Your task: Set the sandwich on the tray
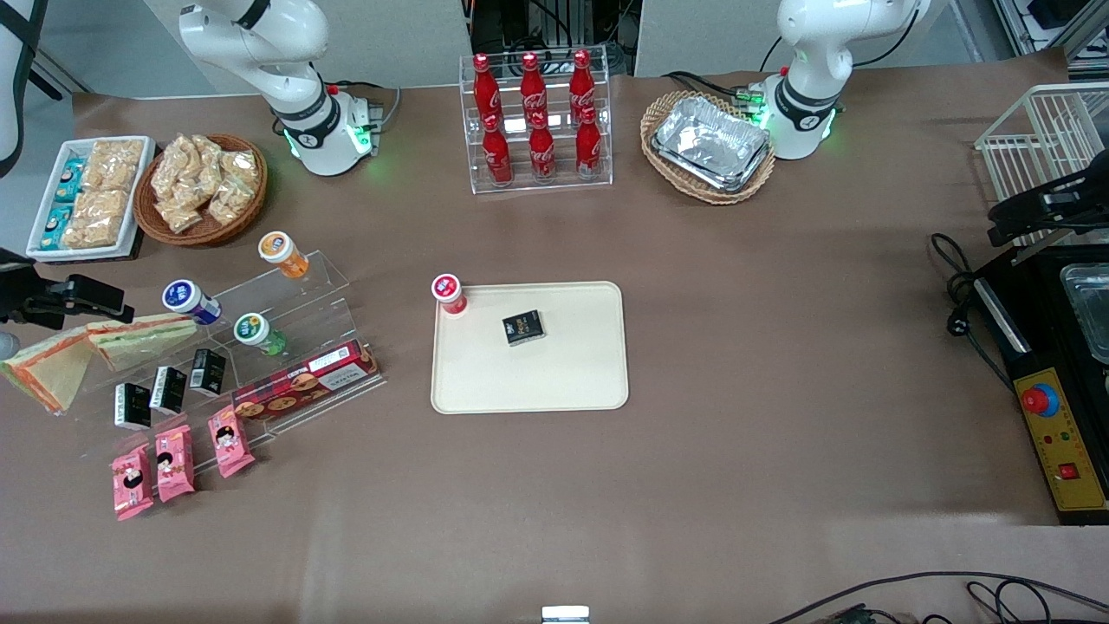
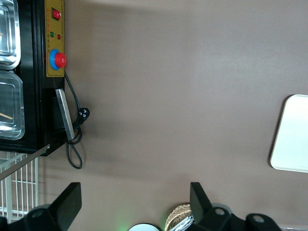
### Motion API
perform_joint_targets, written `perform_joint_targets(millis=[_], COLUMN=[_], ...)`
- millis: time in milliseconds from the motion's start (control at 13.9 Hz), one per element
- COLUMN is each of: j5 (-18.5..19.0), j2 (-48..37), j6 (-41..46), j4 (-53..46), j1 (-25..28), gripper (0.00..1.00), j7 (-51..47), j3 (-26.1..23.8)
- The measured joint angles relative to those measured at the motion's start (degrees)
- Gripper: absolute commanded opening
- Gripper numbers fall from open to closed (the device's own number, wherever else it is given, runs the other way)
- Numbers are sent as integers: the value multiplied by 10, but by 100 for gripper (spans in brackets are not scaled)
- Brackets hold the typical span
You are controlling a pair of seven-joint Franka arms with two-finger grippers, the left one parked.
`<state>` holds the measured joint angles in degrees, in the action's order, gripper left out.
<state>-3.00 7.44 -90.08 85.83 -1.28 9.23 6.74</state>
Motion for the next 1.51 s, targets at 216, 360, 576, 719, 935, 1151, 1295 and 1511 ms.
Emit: perform_joint_targets(millis=[216, 360, 576, 719, 935, 1151, 1295, 1511], j5=[0, 0, 1, 3, 19, 27, 30, 34], j2=[0, 0, 0, 0, 0, -1, -5, -9], j6=[0, 0, 1, 16, 30, 33, 34, 33], j4=[0, 0, 0, 0, 0, 0, 0, 0], j1=[0, 0, 0, 0, -3, -11, -29, -69], gripper=[100, 100, 100, 100, 100, 100, 100, 100], j7=[0, 0, 0, 0, 0, 0, 0, 5], j3=[0, 0, 1, 2, 6, 13, 22, 32])
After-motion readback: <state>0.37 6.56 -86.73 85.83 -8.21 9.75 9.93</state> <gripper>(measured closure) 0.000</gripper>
